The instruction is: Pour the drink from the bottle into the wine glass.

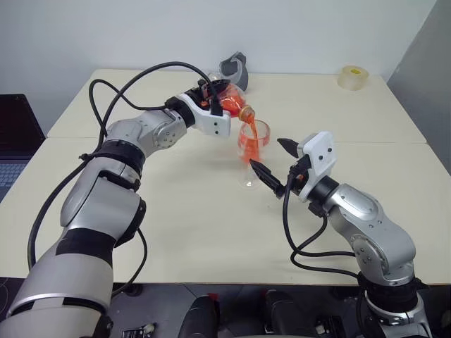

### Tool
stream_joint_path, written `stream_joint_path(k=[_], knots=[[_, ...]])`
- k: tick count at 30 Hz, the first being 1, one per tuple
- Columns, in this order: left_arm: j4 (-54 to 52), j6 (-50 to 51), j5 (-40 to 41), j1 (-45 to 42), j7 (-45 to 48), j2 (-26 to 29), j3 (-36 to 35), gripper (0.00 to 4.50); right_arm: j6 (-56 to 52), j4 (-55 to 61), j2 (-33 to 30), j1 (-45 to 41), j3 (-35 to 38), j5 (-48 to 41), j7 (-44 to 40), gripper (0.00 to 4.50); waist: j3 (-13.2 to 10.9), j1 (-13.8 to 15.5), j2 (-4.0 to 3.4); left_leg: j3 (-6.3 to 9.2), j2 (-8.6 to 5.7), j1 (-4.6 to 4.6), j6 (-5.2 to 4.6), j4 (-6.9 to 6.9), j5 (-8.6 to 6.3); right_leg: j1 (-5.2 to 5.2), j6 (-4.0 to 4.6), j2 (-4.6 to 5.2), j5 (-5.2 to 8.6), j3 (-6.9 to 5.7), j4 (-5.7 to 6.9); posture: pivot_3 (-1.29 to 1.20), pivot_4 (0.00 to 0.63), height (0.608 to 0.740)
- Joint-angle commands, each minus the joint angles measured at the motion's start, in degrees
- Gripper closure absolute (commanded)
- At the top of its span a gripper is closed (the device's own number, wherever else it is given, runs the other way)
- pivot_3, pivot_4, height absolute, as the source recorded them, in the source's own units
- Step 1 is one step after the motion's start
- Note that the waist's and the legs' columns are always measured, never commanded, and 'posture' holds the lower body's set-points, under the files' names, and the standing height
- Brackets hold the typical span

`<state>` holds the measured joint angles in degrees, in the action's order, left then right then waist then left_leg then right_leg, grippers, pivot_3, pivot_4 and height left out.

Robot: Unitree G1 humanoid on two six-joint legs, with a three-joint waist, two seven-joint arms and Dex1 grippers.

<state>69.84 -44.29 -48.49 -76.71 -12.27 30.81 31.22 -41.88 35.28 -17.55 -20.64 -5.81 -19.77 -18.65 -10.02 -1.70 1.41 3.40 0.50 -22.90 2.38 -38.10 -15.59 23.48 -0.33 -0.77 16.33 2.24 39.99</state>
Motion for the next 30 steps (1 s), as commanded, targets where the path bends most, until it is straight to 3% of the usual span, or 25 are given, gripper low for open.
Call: stream_joint_path(k=[1, 30], knots=[[-0.6, -0.1, 0.5, -2.5, -1.7, 1.2, -0.4, 3.64, 0.4, 2.9, -0.1, 0.2, 0.6, -0.9, -0.3, 0.0, 0.0, 0.0, 0.0, 0.0, 0.0, 0.0, 0.0, 0.0, 0.0, 0.0, 0.0, 0.0, 0.0, 0.0, 0.0, 0.0, 0.15, 0.74], [-0.3, 0.5, 0.5, -3.8, -2.0, 1.6, -0.5, 3.64, 0.5, 3.7, 0.2, 1.1, -0.1, -1.6, -0.5, 0.0, 0.0, 0.0, 0.0, -0.02, 0.0, 0.0, 0.0, -0.01, 0.0, 0.01, 0.0, 0.01, 0.0, 0.01, 0.02, 0.0, 0.15, 0.74]])
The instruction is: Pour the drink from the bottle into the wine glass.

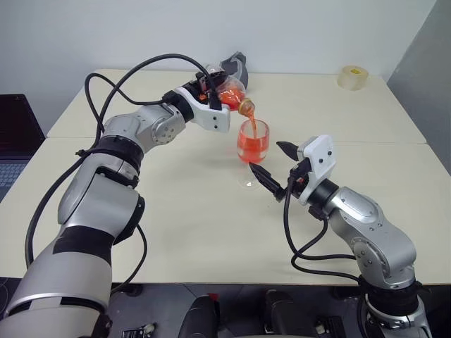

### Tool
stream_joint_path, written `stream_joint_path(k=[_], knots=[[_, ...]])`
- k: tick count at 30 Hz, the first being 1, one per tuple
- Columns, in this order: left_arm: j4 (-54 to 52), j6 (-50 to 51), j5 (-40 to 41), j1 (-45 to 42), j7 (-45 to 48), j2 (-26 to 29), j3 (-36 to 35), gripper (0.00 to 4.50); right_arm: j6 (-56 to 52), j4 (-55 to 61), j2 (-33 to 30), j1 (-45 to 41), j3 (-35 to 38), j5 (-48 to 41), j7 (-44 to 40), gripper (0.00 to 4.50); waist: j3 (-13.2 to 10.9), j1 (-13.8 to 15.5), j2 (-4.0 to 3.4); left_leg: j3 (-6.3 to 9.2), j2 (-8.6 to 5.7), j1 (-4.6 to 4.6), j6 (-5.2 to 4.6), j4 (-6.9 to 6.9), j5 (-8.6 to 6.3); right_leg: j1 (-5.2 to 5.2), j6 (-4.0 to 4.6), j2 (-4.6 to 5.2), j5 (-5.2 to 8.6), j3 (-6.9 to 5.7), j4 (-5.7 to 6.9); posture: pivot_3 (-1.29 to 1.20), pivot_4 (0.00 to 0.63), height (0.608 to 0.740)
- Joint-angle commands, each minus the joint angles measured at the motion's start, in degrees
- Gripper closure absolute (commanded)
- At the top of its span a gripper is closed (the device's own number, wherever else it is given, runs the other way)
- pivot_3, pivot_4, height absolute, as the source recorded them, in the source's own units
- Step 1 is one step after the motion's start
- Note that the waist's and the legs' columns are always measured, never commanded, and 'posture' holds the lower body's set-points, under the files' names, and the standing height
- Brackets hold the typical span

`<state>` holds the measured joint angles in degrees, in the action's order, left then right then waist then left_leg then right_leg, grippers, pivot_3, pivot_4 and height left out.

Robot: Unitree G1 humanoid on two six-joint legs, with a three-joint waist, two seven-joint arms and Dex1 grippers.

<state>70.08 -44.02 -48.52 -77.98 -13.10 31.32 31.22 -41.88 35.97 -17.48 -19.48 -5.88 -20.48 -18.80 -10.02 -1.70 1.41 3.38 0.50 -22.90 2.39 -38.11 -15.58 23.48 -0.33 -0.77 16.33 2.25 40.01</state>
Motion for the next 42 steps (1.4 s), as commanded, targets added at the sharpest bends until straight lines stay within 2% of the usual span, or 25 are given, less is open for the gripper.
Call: stream_joint_path(k=[1, 22, 33, 42], knots=[[-0.6, 0.2, 0.6, -2.6, -1.2, 1.1, -0.5, 3.64, 0.5, 3.0, 0.1, -0.1, 0.0, -0.9, -0.3, 0.0, 0.0, 0.0, 0.0, 0.0, 0.0, 0.0, 0.0, 0.0, 0.0, 0.0, 0.0, 0.0, 0.0, 0.0, 0.0, 0.0, 0.15, 0.74], [-0.6, 0.1, 0.9, -2.4, -0.6, 1.0, -0.6, 3.65, 0.5, 3.6, 0.1, 0.4, -0.4, -1.5, 0.2, 0.0, 0.0, 0.0, 0.0, 0.0, 0.0, 0.0, 0.0, -0.01, 0.0, 0.0, 0.0, 0.0, 0.0, 0.0, 0.01, 0.0, 0.15, 0.74], [-1.8, -0.9, 6.3, -0.6, 4.2, -0.3, -3.3, 3.65, 0.7, 3.7, 0.2, 0.5, -0.5, -1.7, 0.0, 0.0, 0.0, 0.0, 0.0, -0.01, 0.0, 0.0, 0.01, -0.01, 0.0, 0.0, 0.0, 0.0, 0.0, 0.0, 0.01, 0.0, 0.15, 0.74], [-4.4, -2.6, 16.3, 3.4, 14.1, -2.4, -8.7, 3.65, 2.1, 3.3, -0.1, 0.2, -1.1, -1.1, -0.7, 0.0, 0.0, 0.0, 0.0, -0.02, 0.0, 0.0, 0.02, -0.04, 0.01, 0.0, 0.0, 0.01, 0.0, 0.01, 0.02, 0.0, 0.15, 0.74]])
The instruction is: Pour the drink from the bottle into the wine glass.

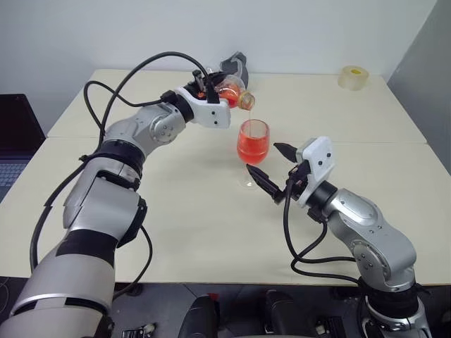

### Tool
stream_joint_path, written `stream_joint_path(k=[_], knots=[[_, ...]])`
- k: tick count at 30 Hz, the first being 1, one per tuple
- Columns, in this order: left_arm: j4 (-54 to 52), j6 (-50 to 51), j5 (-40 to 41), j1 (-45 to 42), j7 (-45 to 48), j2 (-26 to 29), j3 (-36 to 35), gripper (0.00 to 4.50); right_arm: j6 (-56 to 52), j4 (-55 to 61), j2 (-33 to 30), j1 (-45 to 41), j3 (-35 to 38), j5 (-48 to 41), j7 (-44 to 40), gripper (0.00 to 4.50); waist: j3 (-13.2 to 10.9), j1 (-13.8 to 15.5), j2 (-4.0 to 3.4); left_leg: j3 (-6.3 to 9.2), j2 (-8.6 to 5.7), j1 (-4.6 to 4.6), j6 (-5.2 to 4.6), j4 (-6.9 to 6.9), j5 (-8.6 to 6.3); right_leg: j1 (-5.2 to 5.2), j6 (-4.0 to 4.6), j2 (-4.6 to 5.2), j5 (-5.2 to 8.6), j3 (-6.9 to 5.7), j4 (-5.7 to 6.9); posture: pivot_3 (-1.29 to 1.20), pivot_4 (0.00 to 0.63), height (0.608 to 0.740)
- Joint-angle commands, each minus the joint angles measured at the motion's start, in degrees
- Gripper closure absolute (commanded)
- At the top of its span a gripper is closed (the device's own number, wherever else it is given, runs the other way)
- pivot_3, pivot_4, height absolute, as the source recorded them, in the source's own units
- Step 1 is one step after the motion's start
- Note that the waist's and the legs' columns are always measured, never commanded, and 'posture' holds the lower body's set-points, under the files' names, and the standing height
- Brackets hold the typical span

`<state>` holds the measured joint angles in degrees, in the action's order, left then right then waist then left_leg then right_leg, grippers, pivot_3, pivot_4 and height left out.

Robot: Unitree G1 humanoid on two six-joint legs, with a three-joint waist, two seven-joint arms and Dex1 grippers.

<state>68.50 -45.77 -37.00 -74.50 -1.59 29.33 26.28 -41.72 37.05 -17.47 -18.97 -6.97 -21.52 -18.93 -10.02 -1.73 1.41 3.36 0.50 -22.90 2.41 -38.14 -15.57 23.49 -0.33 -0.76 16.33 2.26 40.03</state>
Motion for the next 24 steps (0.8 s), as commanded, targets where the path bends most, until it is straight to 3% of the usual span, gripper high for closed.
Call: stream_joint_path(k=[1, 7, 12, 18, 24], knots=[[-3.3, -0.8, 6.1, 0.4, 3.9, -0.7, -4.5, 3.65, 2.4, 2.2, -0.3, -0.3, -0.2, 0.3, -0.7, 0.0, 0.0, 0.0, 0.0, 0.0, 0.0, 0.0, 0.0, 0.0, 0.0, 0.0, 0.0, 0.0, 0.0, 0.0, 0.0, 0.0, 0.15, 0.74], [-5.6, 5.0, 19.2, 4.4, 14.6, -2.8, -13.6, 3.65, 6.1, 2.3, -2.9, 0.3, -0.4, 1.2, -3.9, 0.0, 0.0, -0.1, 0.0, -0.02, 0.01, 0.02, -0.01, -0.01, -0.01, 0.0, 0.0, 0.0, 0.0, 0.01, 0.03, 0.0, 0.15, 0.74], [-10.2, 13.8, 28.2, 10.8, 20.6, -3.5, -20.6, 3.65, 4.4, 4.6, -7.5, 0.8, 0.9, -4.0, -10.2, 0.0, 0.0, -0.2, -0.01, -0.01, 0.06, 0.05, -0.02, -0.03, -0.01, 0.0, 0.0, -0.02, 0.0, 0.01, 0.06, 0.0, 0.15, 0.74], [-16.3, 22.4, 33.6, 20.2, 20.9, -3.5, -26.0, 3.65, 1.0, 5.8, -11.5, -0.4, 1.7, -9.1, -13.7, 0.0, 0.0, -0.1, 0.0, 0.09, 0.06, 0.01, -0.03, -0.13, -0.01, -0.02, 0.01, -0.01, -0.01, 0.0, 0.08, 0.0, 0.15, 0.74], [-17.0, 27.0, 40.4, 26.8, 20.1, -5.2, -32.8, 3.65, -0.3, 4.4, -12.5, -1.8, -1.6, -8.5, -14.5, 0.0, 0.0, 0.0, 0.03, 0.42, 0.06, -0.03, -0.04, -0.2, -0.02, -0.02, 0.01, -0.01, -0.01, -0.01, 0.1, 0.0, 0.15, 0.74]])
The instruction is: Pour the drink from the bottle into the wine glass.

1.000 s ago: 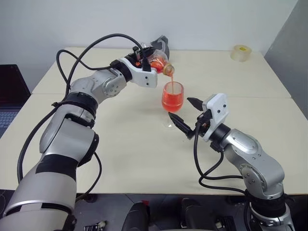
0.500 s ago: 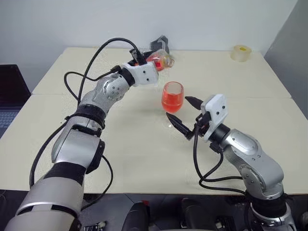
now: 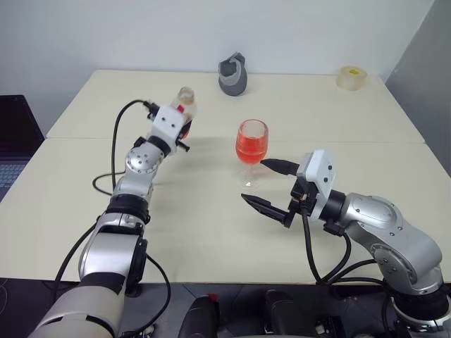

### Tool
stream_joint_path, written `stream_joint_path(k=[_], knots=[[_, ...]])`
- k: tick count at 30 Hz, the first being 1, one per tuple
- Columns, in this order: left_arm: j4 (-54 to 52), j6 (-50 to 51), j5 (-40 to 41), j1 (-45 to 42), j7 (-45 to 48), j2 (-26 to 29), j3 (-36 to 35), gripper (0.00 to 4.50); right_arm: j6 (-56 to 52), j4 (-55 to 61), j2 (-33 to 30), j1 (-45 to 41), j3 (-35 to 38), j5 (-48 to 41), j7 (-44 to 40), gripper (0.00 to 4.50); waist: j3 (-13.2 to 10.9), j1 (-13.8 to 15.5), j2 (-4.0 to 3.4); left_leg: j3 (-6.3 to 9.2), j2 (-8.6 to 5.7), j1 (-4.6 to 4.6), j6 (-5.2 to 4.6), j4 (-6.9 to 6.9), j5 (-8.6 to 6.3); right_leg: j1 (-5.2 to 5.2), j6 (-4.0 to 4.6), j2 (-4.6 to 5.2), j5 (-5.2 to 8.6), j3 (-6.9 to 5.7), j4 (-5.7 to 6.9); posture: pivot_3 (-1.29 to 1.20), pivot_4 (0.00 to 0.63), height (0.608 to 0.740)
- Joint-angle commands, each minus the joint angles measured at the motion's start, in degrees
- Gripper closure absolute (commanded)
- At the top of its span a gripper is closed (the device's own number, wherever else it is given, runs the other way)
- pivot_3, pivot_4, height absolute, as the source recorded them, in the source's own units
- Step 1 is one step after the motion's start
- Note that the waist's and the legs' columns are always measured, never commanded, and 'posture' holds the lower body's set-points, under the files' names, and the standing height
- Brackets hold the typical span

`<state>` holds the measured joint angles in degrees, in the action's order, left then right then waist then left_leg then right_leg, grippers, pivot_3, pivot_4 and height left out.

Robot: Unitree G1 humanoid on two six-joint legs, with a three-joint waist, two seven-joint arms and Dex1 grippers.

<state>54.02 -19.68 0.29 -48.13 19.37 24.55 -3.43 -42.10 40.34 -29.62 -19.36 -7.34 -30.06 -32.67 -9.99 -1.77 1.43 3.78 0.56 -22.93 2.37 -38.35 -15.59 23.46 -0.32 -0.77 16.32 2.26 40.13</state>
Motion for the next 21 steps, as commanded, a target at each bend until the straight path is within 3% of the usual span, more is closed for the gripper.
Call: stream_joint_path(k=[1, 8, 18, 21], knots=[[-2.1, 1.3, 3.7, 0.9, -1.0, -0.6, -3.8, 3.65, 0.0, 0.9, -0.3, -1.7, -1.7, 0.1, -0.6, 0.0, 0.0, 0.0, 0.01, 0.02, -0.01, 0.0, 0.0, -0.04, 0.0, -0.01, 0.0, 0.0, 0.0, 0.0, 0.0, 0.0, 0.15, 0.74], [2.0, 3.1, 6.6, 1.8, -2.2, -1.4, -7.7, 3.65, -1.6, -2.2, 1.8, -5.6, -4.1, 1.1, 1.3, 0.0, 0.1, 0.2, 0.1, 0.24, -0.04, -0.04, -0.01, -0.19, -0.01, -0.13, -0.01, 0.02, 0.0, -0.06, -0.03, 0.0, 0.15, 0.74], [6.9, 0.7, 5.8, 1.7, -3.3, -1.7, -8.1, 3.65, -2.9, -3.5, 3.5, -7.3, -4.7, 2.4, 2.4, 0.0, 0.1, 0.1, 0.11, 0.28, -0.04, -0.04, -0.01, -0.19, -0.01, -0.14, 0.0, 0.02, 0.0, -0.07, -0.03, 0.0, 0.15, 0.74], [7.3, 0.3, 7.2, 2.5, -2.5, -2.6, -9.2, 2.69, -3.1, -3.1, 3.4, -7.1, -4.3, 2.2, 2.5, 0.0, 0.1, 0.1, 0.11, 0.28, -0.04, -0.03, -0.01, -0.19, -0.01, -0.14, 0.0, 0.02, 0.0, -0.07, -0.03, 0.0, 0.15, 0.74]])
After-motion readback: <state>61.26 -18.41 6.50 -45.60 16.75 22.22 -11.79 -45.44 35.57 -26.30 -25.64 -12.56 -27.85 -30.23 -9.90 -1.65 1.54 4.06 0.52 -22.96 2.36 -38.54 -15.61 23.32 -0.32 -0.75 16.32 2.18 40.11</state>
